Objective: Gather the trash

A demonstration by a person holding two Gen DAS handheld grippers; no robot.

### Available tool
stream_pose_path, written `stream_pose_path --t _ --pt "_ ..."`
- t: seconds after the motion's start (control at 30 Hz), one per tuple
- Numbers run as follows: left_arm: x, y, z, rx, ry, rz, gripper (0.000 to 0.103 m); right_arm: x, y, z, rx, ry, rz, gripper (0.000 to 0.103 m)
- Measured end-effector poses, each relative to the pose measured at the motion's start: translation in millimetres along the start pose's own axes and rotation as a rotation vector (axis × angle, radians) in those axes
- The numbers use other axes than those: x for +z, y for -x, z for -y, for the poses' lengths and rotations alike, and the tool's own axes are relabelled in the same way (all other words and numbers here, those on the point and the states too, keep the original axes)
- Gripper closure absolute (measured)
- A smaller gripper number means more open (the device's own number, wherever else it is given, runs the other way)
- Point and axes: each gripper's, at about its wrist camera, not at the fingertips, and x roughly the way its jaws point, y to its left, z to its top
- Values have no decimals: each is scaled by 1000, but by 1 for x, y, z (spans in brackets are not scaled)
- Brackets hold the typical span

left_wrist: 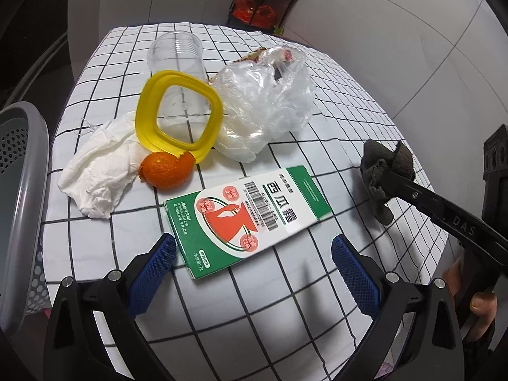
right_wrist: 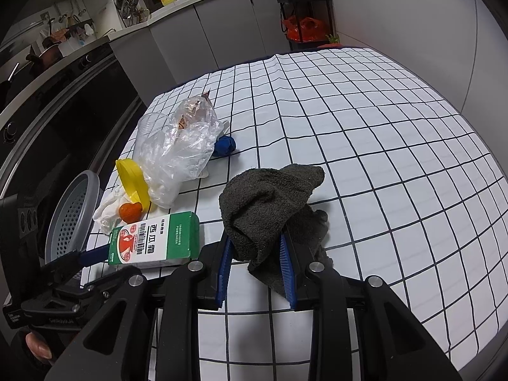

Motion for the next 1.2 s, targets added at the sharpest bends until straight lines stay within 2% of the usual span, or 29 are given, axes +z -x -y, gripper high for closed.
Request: stream_pose_path --t 0.37,0.6,0.8,0.93,1.2 --pt "-8 7 19 -8 -69 -12 7 0 3 1 9 -5 1 76" --pt "-13 21 21 60 -146 5 7 1 8 6 14 -10 11 76" --pt "0 22 27 110 -252 40 7 2 9 10 17 -17 12 76" --pt "10 6 27 140 -329 10 7 2 10 12 14 -19 14 76" --pt "22 -21 31 124 -384 -52 7 2 7 13 11 -22 7 76"
